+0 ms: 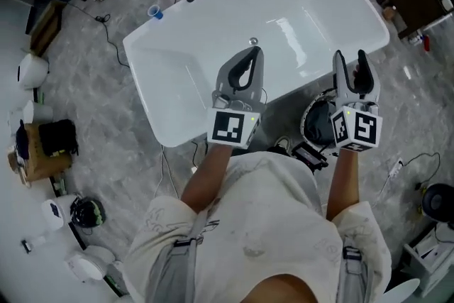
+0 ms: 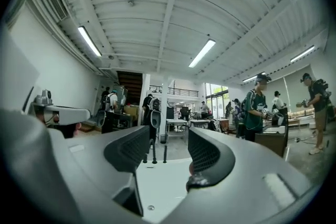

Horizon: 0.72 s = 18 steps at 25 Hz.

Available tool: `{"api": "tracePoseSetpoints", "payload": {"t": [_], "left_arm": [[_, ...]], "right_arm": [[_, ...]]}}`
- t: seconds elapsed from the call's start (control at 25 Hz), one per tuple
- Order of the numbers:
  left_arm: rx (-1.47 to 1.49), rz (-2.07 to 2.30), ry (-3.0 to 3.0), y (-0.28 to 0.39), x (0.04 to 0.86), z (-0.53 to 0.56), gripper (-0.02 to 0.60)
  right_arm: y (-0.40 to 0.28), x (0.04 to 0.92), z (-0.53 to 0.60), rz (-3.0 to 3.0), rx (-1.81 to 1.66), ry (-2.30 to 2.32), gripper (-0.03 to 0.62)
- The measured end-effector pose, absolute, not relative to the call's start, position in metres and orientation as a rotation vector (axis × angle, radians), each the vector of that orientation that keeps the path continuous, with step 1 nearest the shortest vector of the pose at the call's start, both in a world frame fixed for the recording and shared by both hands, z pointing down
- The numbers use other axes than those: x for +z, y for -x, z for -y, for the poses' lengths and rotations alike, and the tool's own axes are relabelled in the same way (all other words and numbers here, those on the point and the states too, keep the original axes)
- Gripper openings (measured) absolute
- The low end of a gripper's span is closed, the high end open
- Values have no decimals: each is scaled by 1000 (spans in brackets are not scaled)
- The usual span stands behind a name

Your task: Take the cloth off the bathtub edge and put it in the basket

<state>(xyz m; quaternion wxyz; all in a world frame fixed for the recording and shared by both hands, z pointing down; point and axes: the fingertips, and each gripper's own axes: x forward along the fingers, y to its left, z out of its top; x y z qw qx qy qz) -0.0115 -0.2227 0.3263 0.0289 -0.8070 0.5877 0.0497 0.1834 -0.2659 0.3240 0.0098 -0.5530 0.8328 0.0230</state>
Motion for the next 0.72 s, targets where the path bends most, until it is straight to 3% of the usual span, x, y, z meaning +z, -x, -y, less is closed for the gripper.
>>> {"api": "tracePoseSetpoints", "payload": {"t": [0.36,0.72], "left_arm": [[160,-2158,2211,149,336,171,-3],[99,-2314,2024,220,337,136,-3]], "right_arm": [[-32,322,267,-2793,65,1358,235],[59,309,248,-2876,52,1089,235]]}}
